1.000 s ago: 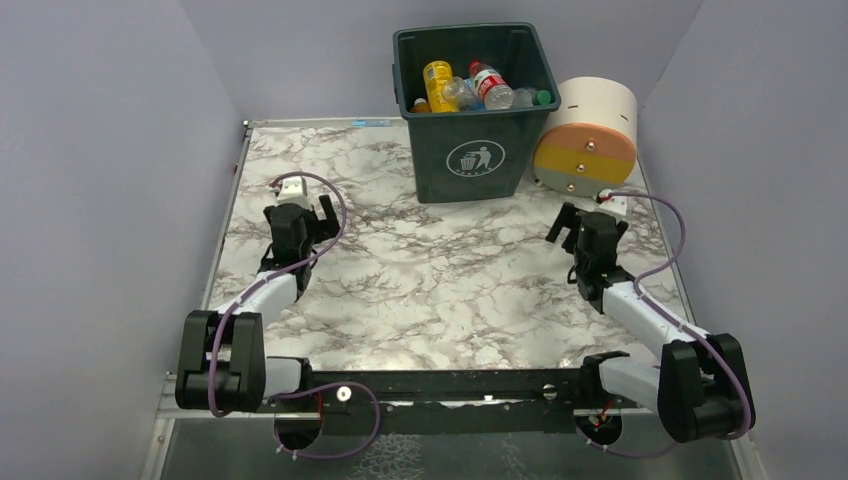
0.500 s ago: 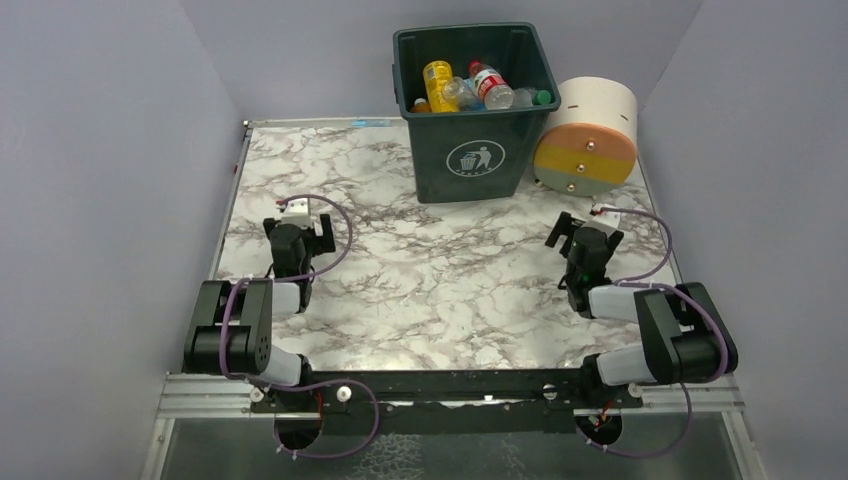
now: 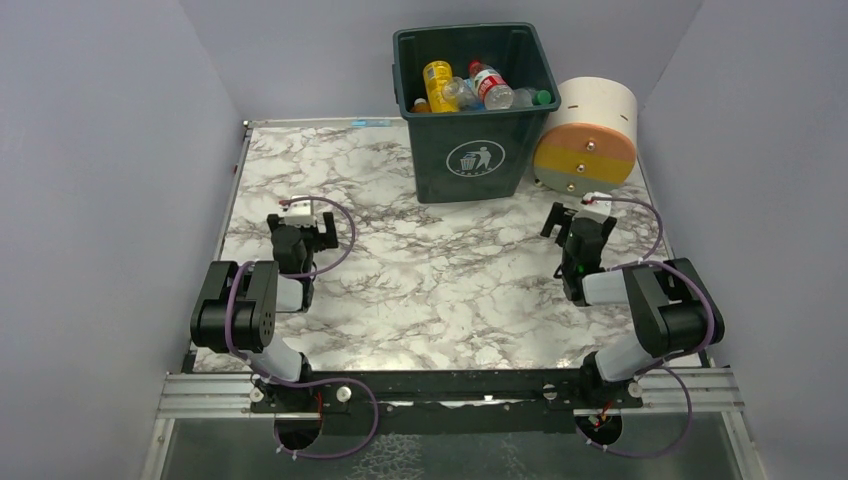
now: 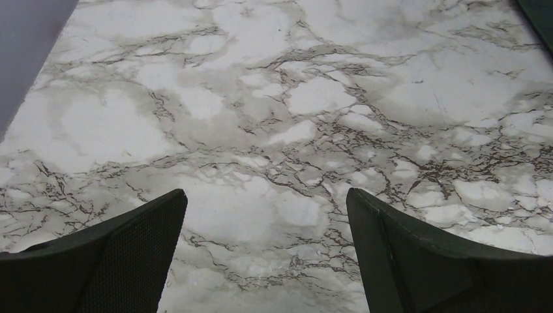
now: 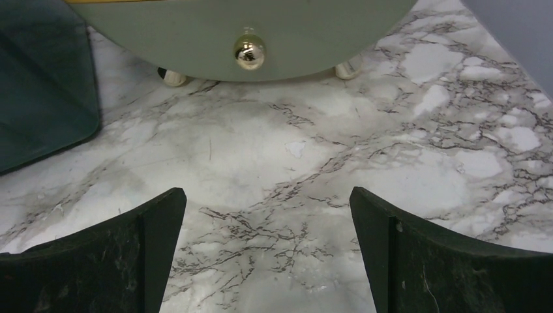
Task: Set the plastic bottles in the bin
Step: Reset both arms
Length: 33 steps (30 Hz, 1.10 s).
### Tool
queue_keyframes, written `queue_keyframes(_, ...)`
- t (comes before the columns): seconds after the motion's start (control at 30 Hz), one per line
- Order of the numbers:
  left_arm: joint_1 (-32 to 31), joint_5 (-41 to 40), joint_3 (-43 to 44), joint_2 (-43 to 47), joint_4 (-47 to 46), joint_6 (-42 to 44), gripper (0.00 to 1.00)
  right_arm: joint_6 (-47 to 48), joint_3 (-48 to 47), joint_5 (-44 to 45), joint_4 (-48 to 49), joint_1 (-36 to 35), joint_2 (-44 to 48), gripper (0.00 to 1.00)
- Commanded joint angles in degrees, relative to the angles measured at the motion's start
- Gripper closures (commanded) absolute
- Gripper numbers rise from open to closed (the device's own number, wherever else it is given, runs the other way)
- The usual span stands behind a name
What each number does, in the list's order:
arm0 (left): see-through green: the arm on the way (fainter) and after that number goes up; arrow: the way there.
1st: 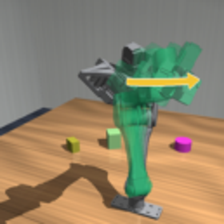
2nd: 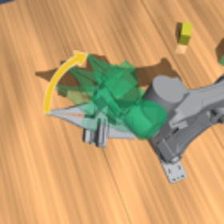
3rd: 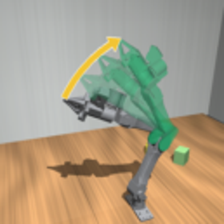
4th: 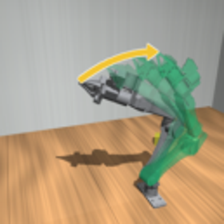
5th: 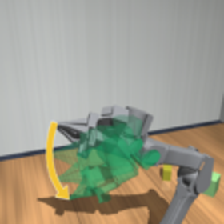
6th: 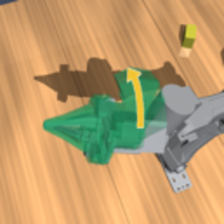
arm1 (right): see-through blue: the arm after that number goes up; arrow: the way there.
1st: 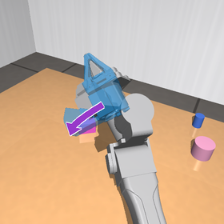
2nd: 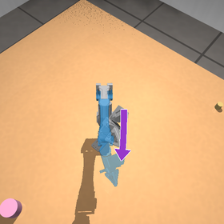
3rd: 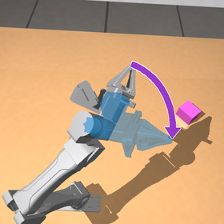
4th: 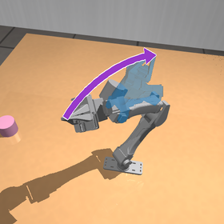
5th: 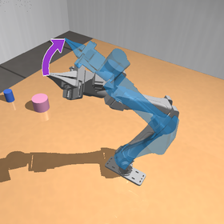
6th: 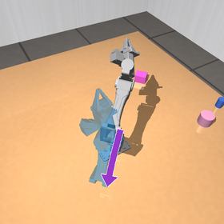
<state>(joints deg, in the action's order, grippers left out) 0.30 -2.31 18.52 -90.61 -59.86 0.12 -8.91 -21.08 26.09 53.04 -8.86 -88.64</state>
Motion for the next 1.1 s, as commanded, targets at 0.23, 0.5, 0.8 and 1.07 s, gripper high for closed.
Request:
queue_keyframes(0.23,-0.3,7.3,-4.3,-3.0,-14.8,3.0,0.01,8.5,3.4,-16.8,10.6,0.1,-0.7,0.01)
queue_keyframes(0.5,-0.3,6.0,-4.6,-3.3,-15.5,2.5,0.01,9.2,7.3,-18.4,19.2,-0.1,-3.1,0.01)
queue_keyframes(0.8,-1.3,4.1,-3.1,-3.8,-13.1,3.0,0.01,9.5,7.5,-17.9,22.7,0.0,-4.8,0.01)
queue_keyframes(1.07,-2.7,0.9,-3.4,-3.4,-13.2,3.9,0.01,9.3,7.5,-17.7,21.9,-0.1,-4.3,0.00)
